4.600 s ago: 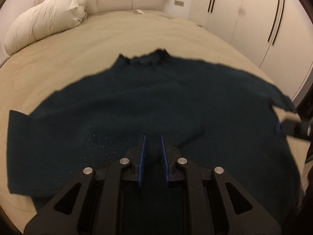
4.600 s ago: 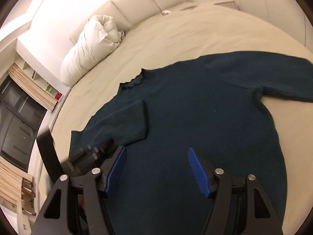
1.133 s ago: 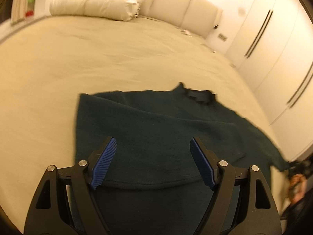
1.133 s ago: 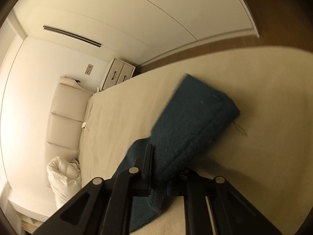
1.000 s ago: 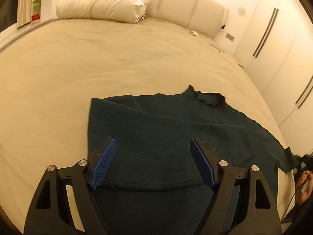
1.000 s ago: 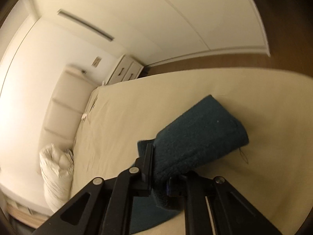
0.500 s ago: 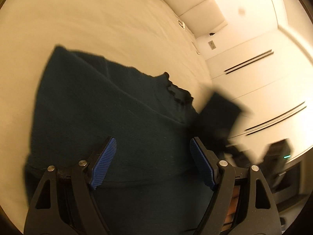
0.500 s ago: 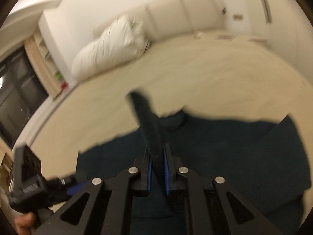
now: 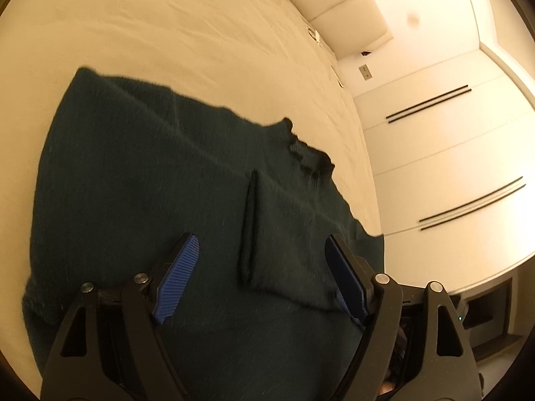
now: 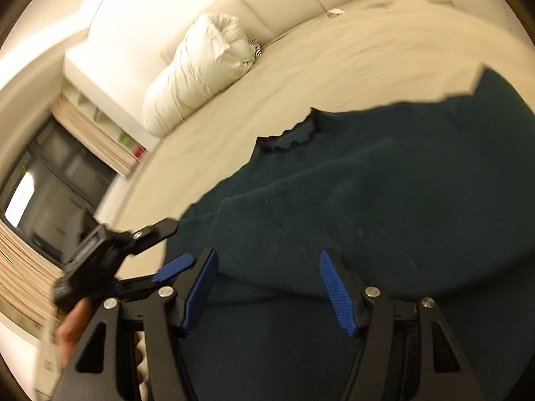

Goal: Fold small clothes

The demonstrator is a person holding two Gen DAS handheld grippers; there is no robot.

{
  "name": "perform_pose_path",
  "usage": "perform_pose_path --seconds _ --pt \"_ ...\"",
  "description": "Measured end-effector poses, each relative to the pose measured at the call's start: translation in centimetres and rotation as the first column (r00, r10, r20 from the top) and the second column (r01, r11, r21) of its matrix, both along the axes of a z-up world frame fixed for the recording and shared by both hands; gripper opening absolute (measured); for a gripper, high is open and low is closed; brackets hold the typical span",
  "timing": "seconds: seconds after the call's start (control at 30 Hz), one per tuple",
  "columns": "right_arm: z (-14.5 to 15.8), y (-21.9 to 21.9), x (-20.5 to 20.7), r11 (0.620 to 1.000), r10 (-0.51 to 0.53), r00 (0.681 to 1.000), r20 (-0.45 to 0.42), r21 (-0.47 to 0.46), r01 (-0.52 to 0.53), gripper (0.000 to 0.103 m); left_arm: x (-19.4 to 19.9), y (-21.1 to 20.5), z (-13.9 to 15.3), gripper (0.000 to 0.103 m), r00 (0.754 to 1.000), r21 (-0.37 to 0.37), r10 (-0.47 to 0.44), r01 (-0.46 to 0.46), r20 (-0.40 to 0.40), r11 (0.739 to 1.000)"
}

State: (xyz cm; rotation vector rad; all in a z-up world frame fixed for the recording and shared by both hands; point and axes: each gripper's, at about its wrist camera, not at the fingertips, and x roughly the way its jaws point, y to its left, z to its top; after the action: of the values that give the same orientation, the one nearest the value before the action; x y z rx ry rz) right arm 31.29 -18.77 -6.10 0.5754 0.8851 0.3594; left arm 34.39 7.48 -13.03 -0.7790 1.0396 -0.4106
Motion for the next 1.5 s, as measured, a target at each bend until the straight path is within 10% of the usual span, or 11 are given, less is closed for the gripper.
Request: perform_pose_path --seconds 0.33,0.47,0.6,0.87,1.2,1.5 --pt "-0.7 -7.7 -2.0 0.949 -0.195 0.979 -0.057 0.243 0.203 0.067 3.1 -6.2 -0.6 0.089 0.993 0.22 -0.09 0.103 -0.071 0.97" --pt "-1.6 -10.7 -2.4 0.9 -0.302 0.948 -0.1 0.297 0.318 0.068 3.5 -6.5 -1.0 0.031 0.995 0.251 -0.072 0.087 -0.068 0.964" --pt "-2.8 -13.4 -3.2 0.821 -0.401 0.904 -0.151 0.379 0.427 0.068 3.1 -5.8 -1.5 0.012 0.997 0.224 -0.065 0.075 -0.051 0.972" --pt "-4.1 -15.4 -4.5 0.708 -0.489 0.848 -0.205 0.475 0.523 0.068 0.2 -5.0 0.5 0.009 0.997 0.198 -0.036 0.023 0.062 0.98" --pt "-4.0 -16.4 -2.0 0.714 -0.505 0.84 -0.201 0.45 0.537 0.068 -2.5 -2.2 1.0 0.008 0.99 0.145 0.059 -0.077 0.126 0.986" --pt "-4.4 -19.4 -1.2 0.63 -0.558 0.807 -0.193 0.535 0.563 0.066 -1.9 -3.4 -0.4 0.009 0.991 0.195 -0.009 -0.017 0.132 0.981"
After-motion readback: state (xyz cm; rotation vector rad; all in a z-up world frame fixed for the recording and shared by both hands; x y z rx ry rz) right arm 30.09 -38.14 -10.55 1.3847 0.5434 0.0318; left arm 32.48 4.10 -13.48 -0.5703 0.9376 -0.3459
